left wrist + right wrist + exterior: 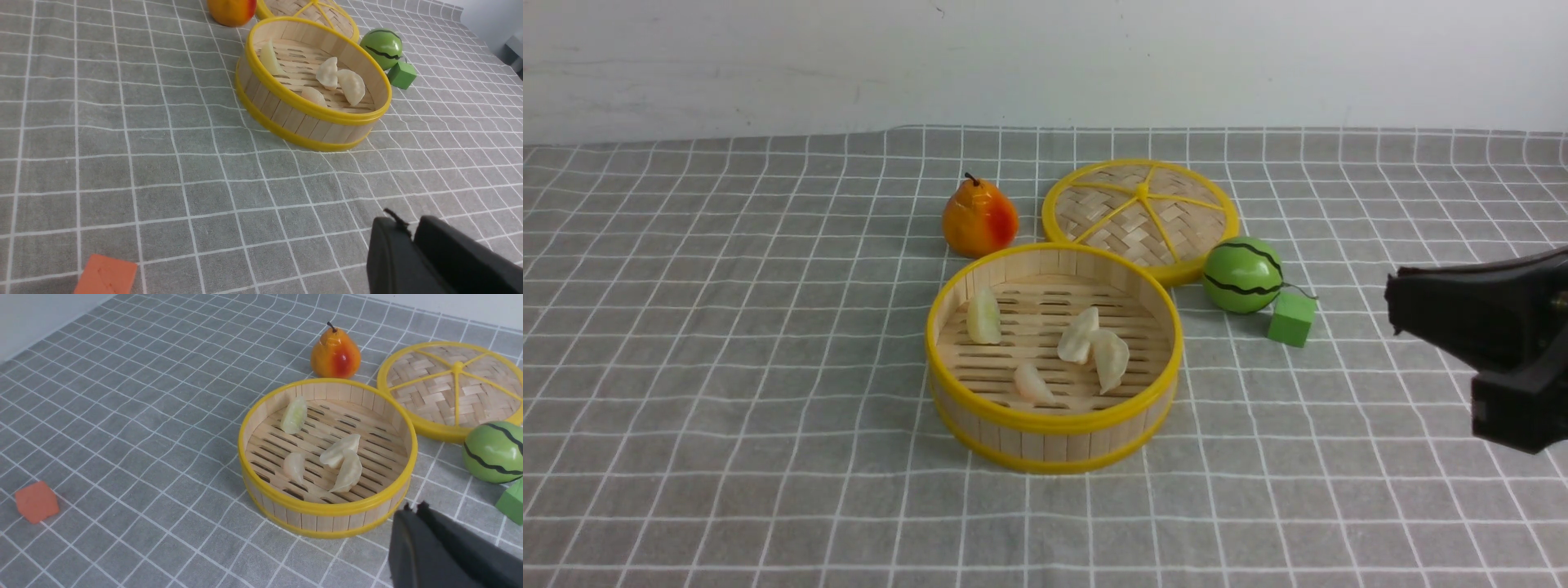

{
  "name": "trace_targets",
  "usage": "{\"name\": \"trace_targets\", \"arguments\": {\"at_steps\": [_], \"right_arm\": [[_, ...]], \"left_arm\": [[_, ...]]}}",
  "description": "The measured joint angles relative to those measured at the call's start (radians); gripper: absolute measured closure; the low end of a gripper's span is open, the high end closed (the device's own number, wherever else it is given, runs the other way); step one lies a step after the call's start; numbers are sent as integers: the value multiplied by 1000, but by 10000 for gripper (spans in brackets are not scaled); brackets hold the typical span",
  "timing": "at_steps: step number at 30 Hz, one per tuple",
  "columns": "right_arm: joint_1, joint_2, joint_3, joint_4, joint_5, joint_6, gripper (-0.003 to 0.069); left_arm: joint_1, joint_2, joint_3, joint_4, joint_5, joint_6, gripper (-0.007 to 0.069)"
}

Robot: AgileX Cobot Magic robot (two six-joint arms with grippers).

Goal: Put the dumplings into the steamer on the table with the grey tablecloth.

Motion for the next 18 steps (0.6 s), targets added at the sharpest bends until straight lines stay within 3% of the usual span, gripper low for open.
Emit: {"name": "trace_targets", "arguments": {"at_steps": [12,18], "right_arm": [[0,0,1,14,3,0,670],[-3,-59,139,-34,-148,0,669]], "left_arm": [[0,0,0,2,0,0,533],[0,0,0,2,1,0,529]]}}
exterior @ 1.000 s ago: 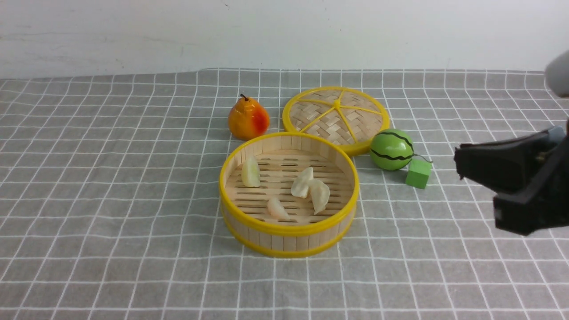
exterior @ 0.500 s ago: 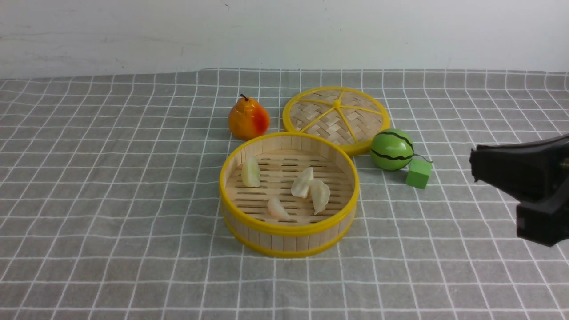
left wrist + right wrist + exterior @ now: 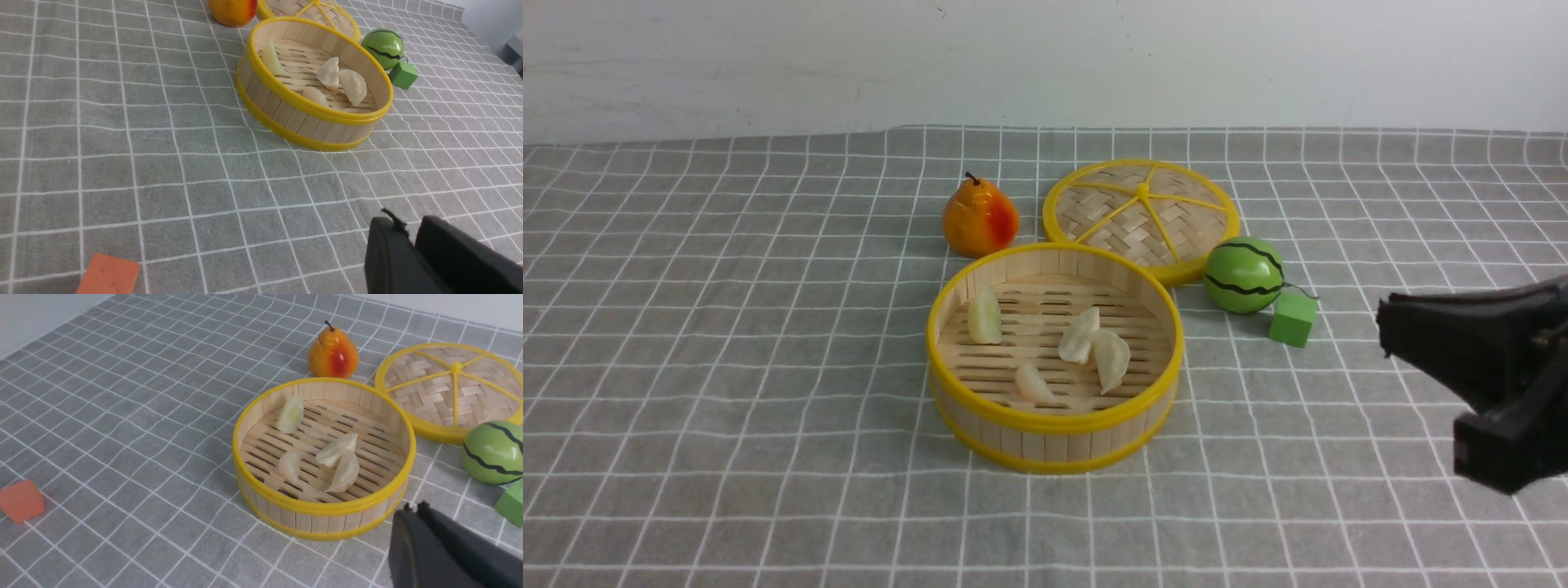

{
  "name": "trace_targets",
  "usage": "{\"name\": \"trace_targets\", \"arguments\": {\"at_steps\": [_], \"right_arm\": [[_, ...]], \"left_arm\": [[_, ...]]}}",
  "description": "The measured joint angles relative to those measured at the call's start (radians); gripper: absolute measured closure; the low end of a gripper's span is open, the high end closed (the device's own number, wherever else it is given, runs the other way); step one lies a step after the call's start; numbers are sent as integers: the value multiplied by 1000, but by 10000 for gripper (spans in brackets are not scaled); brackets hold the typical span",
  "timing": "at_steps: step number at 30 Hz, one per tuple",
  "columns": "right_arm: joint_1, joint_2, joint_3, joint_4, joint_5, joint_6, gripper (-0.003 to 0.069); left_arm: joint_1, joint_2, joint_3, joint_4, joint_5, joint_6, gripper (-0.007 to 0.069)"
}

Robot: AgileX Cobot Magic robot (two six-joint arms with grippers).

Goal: Put the dumplings into the steamer on the table with the grey tablecloth.

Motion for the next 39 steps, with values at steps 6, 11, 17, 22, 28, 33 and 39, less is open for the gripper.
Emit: {"name": "trace_targets", "arguments": {"at_steps": [6,11,17,22,28,33,39], "right_arm": [[-140,-250,255,-35,-116,0,669],[-330,-477,448,-38,-115,0,669],[-582,-746,673,-48,-115,51,669],[-619,-795,745,-74,-62,127,669],[-619,-796,742,-91,39,140,669],[-619,-796,740,-83,50,130,669],[-619,-796,740,-68,53,128,664]], "left_arm": [[0,0,0,0,0,0,522],[0,0,0,0,0,0,516],[0,0,0,0,0,-1,512],[0,0,0,0,0,-1,506],[0,0,0,2,2,-1,501],[0,0,0,2,3,-2,496],[0,0,0,2,3,-2,491]]}}
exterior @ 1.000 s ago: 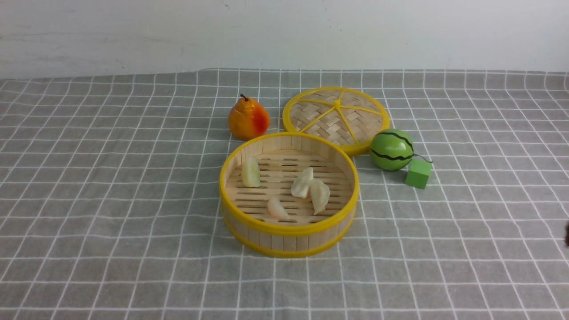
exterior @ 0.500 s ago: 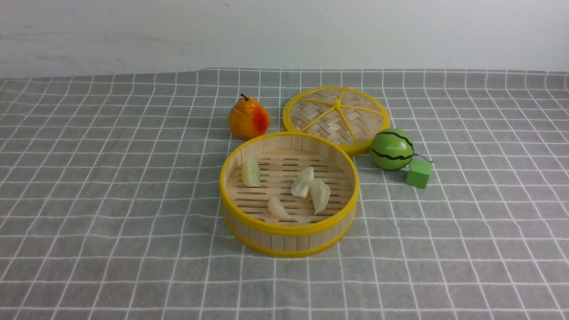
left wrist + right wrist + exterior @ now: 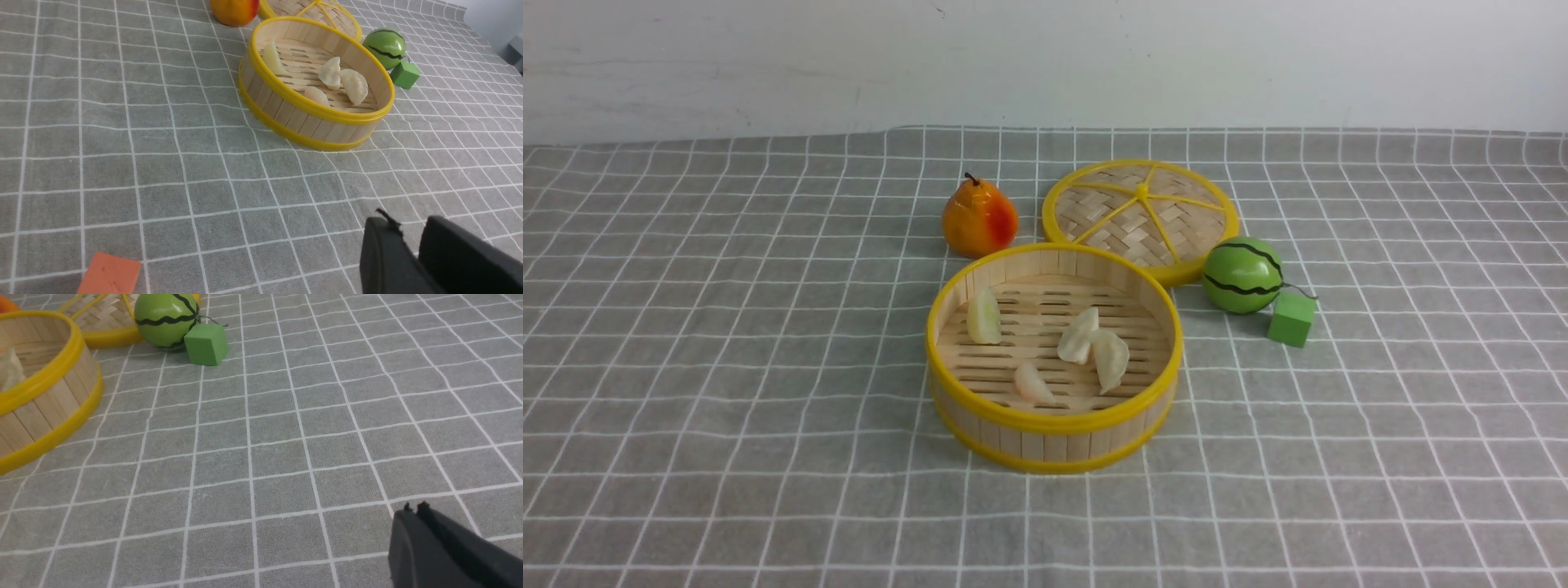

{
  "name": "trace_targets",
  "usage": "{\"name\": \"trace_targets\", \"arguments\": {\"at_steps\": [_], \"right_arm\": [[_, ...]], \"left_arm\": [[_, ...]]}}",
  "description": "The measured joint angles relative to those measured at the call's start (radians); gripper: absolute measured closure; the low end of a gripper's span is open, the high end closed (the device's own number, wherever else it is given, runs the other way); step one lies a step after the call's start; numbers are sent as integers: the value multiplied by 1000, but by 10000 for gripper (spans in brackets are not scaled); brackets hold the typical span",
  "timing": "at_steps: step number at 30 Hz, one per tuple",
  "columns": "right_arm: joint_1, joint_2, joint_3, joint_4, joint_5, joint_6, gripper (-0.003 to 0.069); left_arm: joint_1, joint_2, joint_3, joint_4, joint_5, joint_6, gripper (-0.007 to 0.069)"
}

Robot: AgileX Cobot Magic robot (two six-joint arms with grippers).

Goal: Put the dumplings into the steamer on the table with the grey tablecloth.

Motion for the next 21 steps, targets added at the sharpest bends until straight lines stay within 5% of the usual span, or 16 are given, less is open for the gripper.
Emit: {"name": "trace_targets", "arguments": {"at_steps": [21], "right_arm": [[0,0,0,3,1,0,647]], "left_arm": [[0,0,0,0,0,-1,482]]}}
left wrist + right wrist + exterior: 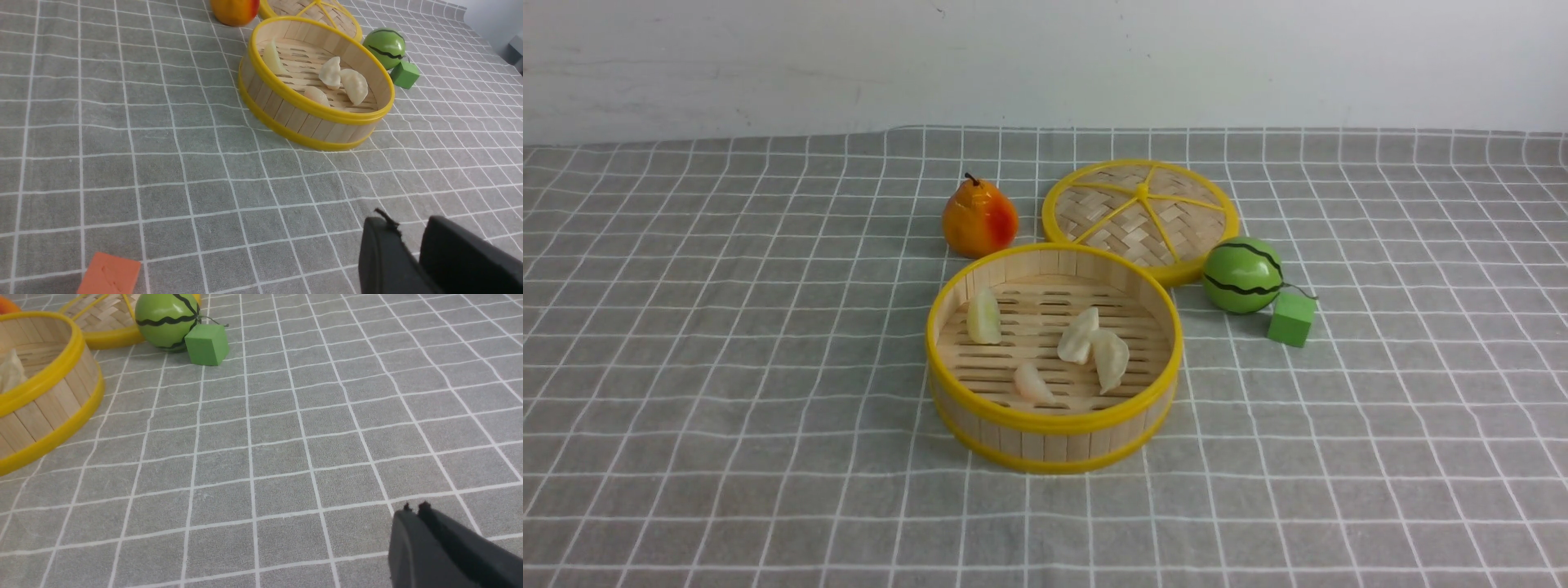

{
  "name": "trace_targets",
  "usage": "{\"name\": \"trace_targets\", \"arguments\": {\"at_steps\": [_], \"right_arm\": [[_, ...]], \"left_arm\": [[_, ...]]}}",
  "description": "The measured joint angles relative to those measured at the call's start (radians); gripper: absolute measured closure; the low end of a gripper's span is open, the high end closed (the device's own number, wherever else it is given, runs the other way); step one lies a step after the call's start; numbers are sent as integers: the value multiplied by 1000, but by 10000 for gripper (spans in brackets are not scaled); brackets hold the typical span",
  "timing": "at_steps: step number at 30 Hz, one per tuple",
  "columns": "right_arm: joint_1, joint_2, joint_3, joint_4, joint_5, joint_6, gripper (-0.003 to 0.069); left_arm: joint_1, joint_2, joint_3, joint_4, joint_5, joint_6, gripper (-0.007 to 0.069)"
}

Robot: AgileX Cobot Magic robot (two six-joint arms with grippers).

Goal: Put the dumplings into the steamer on the table with the grey tablecloth.

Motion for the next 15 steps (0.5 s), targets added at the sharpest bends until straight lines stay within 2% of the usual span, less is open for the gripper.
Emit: {"name": "trace_targets", "arguments": {"at_steps": [7,9,15], "right_arm": [[0,0,0,0,0,0,641],[0,0,0,0,0,0,639],[0,0,0,0,0,0,634]], "left_arm": [[0,0,1,6,-3,0,479],[1,0,16,18,-46,1,479],[92,-27,146,3,-342,95,503]]}}
